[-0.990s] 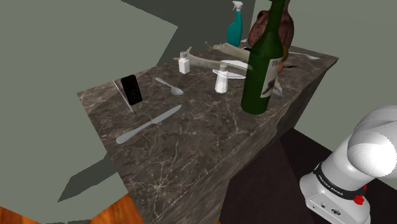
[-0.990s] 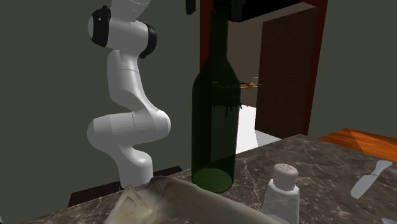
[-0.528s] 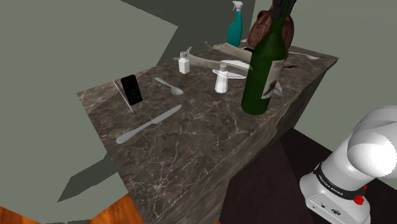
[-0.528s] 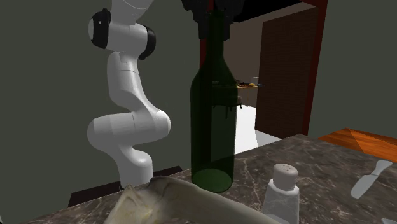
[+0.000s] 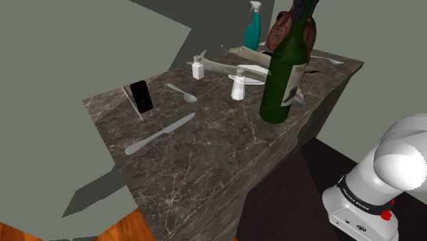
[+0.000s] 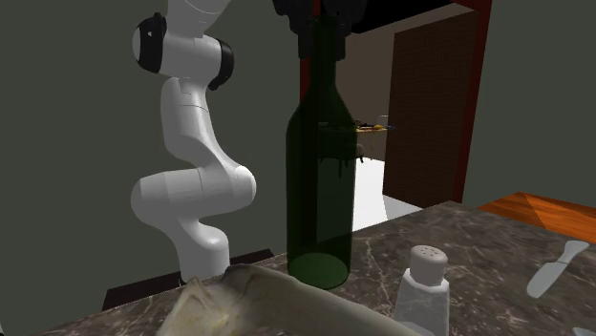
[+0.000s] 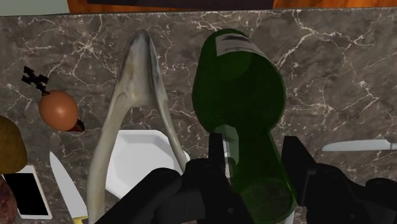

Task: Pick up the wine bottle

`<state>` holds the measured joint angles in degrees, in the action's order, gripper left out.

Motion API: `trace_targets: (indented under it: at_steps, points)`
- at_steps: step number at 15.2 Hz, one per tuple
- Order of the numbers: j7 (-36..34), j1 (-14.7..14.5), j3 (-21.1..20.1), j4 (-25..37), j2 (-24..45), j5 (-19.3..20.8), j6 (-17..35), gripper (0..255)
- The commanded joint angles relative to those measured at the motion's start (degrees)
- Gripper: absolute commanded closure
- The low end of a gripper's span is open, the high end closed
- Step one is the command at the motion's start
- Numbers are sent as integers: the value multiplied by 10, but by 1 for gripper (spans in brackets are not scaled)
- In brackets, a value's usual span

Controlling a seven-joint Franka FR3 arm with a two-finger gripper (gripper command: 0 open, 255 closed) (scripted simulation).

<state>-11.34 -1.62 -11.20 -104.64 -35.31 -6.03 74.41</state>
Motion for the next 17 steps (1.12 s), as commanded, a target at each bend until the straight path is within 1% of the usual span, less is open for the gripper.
trace_targets:
  at_steps: [1, 9, 15, 17]
  points:
    - [-1, 1, 0, 12, 6, 1, -7, 255]
    - [-7, 4, -2, 119, 52, 6, -69, 255]
    - [-13, 7, -6, 212, 94, 10, -120, 255]
    - [-14, 7, -6, 214, 95, 10, -121, 255]
